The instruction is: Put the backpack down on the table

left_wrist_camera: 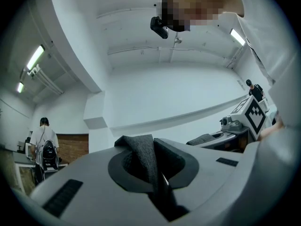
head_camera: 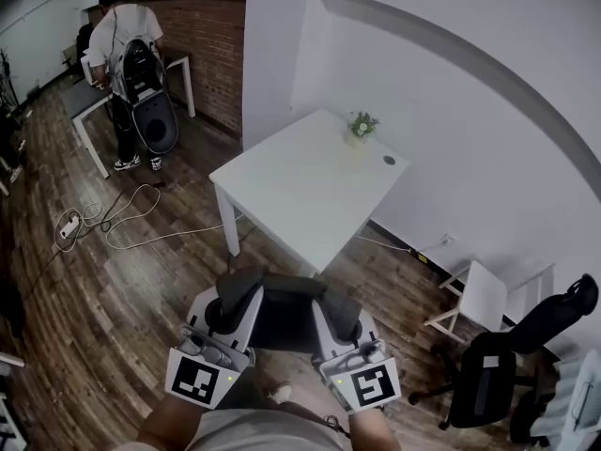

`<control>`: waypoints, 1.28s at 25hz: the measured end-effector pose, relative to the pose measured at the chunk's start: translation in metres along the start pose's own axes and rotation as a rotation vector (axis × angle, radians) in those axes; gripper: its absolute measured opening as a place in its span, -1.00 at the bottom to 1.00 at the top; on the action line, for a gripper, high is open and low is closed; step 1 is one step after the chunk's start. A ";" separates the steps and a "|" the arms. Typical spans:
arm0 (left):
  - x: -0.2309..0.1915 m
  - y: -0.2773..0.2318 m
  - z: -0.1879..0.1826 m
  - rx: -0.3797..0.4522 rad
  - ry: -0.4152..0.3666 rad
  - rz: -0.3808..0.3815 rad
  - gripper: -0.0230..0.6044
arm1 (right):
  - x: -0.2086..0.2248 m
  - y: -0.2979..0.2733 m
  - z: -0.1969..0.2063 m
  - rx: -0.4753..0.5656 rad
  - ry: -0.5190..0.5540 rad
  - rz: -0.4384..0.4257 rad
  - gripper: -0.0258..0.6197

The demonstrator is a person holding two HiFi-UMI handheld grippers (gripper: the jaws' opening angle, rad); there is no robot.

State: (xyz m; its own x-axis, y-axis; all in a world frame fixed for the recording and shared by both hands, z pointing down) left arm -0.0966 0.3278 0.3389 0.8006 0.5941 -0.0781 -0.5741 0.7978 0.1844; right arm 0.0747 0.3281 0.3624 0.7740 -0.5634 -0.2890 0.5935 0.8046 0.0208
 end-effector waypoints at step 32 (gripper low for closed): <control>-0.185 -0.224 -0.050 0.007 0.009 0.260 -0.77 | 0.134 -0.210 -0.040 0.053 0.057 0.131 -0.75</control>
State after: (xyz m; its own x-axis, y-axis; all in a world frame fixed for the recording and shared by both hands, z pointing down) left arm -0.1245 0.0441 0.2634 0.6247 0.7800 -0.0356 -0.7591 0.6174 0.2066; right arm 0.0454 0.0912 0.2812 0.8325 -0.4420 -0.3340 0.5007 0.8584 0.1120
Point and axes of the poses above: the fingertips, and each gripper's own axes: y backward along the fingers, x to its right, z out of its underside, the point moved 7 cm from there along y, backward along the fingers, and after that the axes turned 12 degrees about y, right-handed, at the moved point
